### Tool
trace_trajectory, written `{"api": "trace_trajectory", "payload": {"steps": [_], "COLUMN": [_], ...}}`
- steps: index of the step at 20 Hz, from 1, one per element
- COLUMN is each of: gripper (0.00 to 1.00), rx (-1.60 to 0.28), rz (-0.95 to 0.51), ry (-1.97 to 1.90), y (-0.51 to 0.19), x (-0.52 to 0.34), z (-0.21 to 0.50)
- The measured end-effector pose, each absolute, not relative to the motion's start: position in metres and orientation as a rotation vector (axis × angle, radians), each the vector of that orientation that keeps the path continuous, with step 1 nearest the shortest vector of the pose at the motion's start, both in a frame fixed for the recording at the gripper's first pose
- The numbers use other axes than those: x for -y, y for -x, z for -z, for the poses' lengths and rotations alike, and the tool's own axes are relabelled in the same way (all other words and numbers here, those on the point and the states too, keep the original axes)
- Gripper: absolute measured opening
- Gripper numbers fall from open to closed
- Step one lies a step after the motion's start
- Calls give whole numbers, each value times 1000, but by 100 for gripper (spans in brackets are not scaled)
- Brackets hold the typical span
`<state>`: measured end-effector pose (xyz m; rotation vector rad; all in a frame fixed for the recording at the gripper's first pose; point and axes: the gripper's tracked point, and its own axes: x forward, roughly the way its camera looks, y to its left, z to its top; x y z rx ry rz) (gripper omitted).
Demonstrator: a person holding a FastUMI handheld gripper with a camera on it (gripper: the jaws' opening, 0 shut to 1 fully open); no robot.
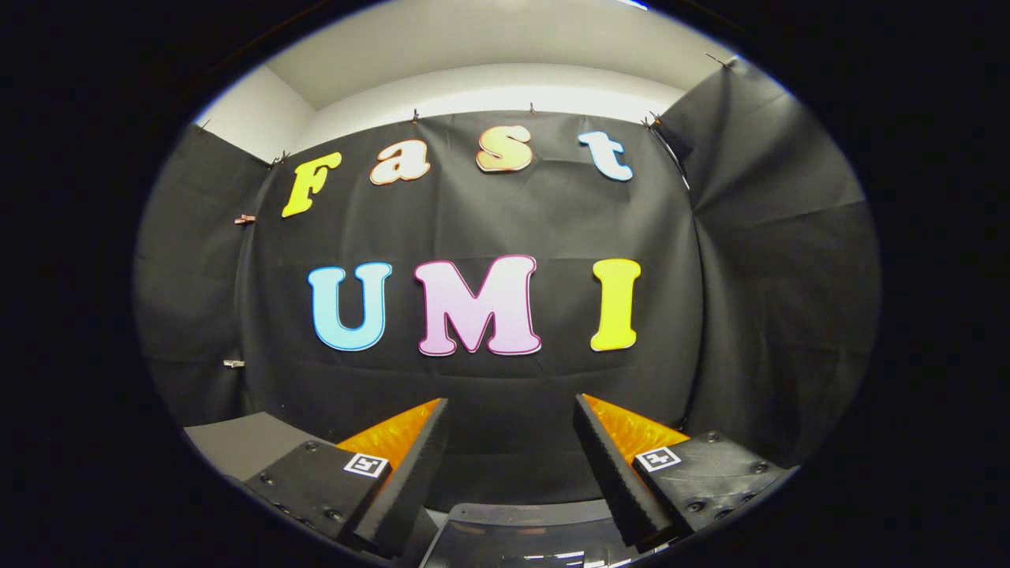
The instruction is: Put the clothes into the washing machine and then close the washing machine lid.
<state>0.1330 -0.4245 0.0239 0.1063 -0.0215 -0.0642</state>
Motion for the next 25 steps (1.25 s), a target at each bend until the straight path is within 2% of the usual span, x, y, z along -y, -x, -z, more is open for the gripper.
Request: {"api": "trace_trajectory", "payload": {"steps": [4,8,14,18,25], "gripper": [98,98,98,98,98], "rx": [-20,-36,-22,-44,-54], "rz": [30,-90,-183,-203,-186], "ry": [-113,-146,-144,-100,-45], "y": [-117,-81,-32,-21,-13], "x": [338,225,98,57,45], "z": [-24,-28,-35,-26,-16]}}
